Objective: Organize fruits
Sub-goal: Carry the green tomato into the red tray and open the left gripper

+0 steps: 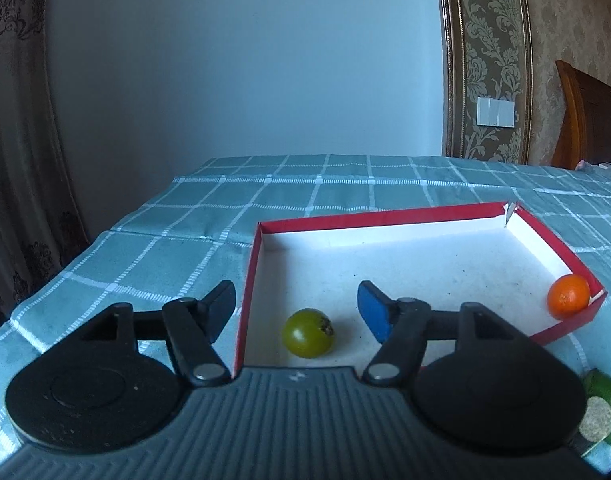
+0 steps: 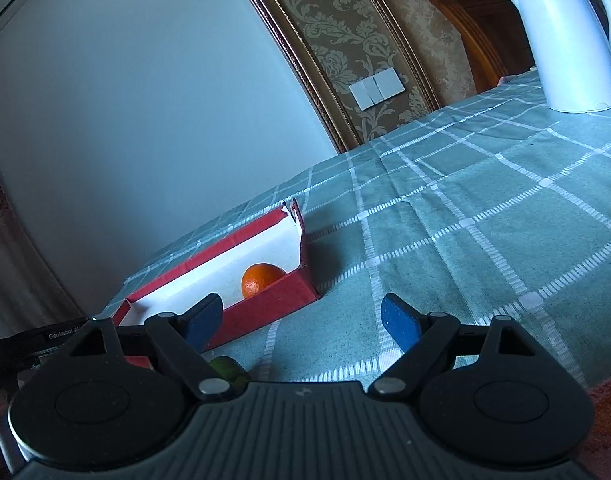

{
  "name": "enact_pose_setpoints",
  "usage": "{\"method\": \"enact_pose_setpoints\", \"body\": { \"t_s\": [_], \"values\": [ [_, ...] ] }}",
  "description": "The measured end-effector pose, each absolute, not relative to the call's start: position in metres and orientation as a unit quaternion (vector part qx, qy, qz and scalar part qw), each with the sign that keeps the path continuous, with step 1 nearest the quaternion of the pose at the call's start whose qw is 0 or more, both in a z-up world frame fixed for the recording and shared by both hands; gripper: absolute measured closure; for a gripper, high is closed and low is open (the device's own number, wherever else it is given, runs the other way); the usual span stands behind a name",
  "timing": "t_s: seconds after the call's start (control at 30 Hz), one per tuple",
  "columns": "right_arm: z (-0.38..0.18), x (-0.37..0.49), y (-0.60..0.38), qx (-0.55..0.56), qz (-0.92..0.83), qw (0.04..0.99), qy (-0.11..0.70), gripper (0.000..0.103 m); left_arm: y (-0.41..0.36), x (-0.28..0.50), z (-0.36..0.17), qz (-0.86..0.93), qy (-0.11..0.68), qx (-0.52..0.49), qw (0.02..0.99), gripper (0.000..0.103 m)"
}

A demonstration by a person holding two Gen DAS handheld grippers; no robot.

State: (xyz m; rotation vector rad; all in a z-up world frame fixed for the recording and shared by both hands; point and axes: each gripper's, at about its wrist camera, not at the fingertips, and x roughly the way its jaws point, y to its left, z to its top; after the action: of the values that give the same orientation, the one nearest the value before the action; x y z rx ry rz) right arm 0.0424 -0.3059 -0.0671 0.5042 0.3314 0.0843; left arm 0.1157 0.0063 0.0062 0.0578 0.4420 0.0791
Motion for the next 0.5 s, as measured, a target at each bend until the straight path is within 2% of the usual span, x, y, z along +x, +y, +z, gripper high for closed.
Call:
{"method": "enact_pose_setpoints", "body": {
  "t_s": [0.13, 0.2, 0.23, 0.37, 0.5],
  "values": [
    [-0.067, 0.042, -0.306, 0.25, 0.041, 0.954, 0.161, 0.016, 0.014, 0.078, 0.014, 0.025, 0.201, 0.009, 0.979, 0.036],
    [-0.067, 0.042, -0.306, 0.251, 0.04, 0.954, 0.16, 0.016, 0.018, 0.051, 0.015, 0.023, 0.185, -0.003, 0.982, 0.026],
    [-0.067, 0.042, -0.306, 0.251, 0.039, 0.954, 0.16, 0.016, 0.021, 0.037, 0.013, 0.019, 0.177, -0.009, 0.984, 0.024],
    [-0.067, 0.043, -0.306, 0.249, 0.037, 0.954, 0.162, 0.016, 0.026, -0.011, -0.001, 0.011, 0.136, 0.001, 0.991, 0.022],
    [-0.068, 0.044, -0.306, 0.248, 0.038, 0.954, 0.164, 0.016, 0.029, -0.028, -0.013, 0.035, 0.115, 0.002, 0.993, 0.02]
  ]
}}
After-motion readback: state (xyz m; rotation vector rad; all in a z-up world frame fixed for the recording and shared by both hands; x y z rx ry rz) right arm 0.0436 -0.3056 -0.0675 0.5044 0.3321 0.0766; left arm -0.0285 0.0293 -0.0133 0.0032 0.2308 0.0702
